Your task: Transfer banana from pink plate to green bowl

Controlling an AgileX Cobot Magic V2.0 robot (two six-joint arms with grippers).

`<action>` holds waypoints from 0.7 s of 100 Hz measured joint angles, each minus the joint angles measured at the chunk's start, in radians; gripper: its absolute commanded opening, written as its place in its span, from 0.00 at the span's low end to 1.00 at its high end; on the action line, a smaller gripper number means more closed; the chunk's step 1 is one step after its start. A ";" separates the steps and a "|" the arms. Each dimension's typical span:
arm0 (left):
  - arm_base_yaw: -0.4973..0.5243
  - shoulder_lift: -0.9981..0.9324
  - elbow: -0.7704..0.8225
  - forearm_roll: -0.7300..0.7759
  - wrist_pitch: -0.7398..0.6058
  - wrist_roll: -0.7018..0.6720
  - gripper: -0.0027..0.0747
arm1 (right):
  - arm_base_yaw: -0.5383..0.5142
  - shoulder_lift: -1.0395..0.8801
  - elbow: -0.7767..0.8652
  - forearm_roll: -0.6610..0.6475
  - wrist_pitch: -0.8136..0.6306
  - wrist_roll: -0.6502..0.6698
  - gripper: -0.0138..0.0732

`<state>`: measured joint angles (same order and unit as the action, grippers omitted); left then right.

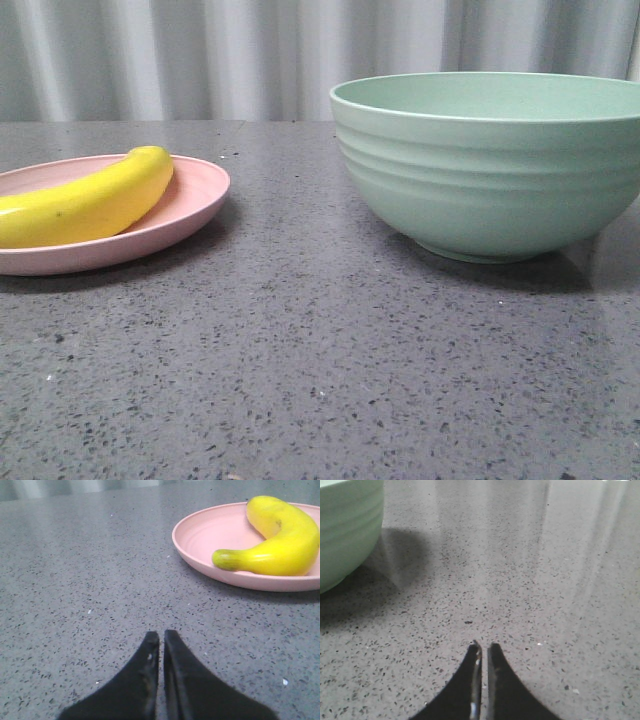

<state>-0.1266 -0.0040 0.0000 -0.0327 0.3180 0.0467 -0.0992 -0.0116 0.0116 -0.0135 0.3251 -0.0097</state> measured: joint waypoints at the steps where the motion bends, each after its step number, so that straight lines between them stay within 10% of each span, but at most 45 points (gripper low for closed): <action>1: 0.000 0.000 0.001 0.000 0.000 0.000 0.01 | 0.000 0.000 0.000 0.000 0.000 0.000 0.08; 70: 0.000 0.000 0.001 0.053 0.000 0.000 0.01 | 0.000 0.000 0.000 0.000 0.000 0.000 0.08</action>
<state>-0.1266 -0.0040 0.0006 0.0203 0.3180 0.0467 -0.0992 -0.0116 0.0116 -0.0135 0.3251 -0.0097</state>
